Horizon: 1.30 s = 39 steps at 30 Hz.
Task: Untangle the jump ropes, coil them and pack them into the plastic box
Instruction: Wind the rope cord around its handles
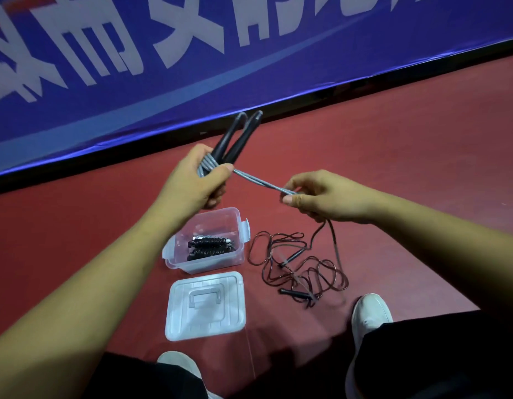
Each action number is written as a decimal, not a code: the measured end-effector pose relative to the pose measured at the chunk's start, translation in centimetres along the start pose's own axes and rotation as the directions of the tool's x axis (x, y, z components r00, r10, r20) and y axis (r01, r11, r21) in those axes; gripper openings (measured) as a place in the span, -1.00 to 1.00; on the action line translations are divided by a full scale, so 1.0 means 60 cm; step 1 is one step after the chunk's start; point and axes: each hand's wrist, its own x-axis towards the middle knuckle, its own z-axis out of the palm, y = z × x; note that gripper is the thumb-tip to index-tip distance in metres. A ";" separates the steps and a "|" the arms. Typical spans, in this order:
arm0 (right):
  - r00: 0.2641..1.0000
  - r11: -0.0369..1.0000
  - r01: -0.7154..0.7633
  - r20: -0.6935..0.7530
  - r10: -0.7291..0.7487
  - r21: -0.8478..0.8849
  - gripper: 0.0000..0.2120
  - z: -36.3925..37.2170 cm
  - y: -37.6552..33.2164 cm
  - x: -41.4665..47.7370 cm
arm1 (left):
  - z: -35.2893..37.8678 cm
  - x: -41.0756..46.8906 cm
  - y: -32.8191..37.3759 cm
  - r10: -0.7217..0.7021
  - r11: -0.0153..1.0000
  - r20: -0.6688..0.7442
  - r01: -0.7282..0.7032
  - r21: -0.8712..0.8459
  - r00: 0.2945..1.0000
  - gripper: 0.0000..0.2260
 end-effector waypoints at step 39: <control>0.942 0.993 0.087 -0.316 -0.108 -0.079 -0.97 -0.011 -0.006 0.021 | 0.051 -0.035 -0.017 -0.011 0.865 0.502 -0.244 0.439 0.865 -0.80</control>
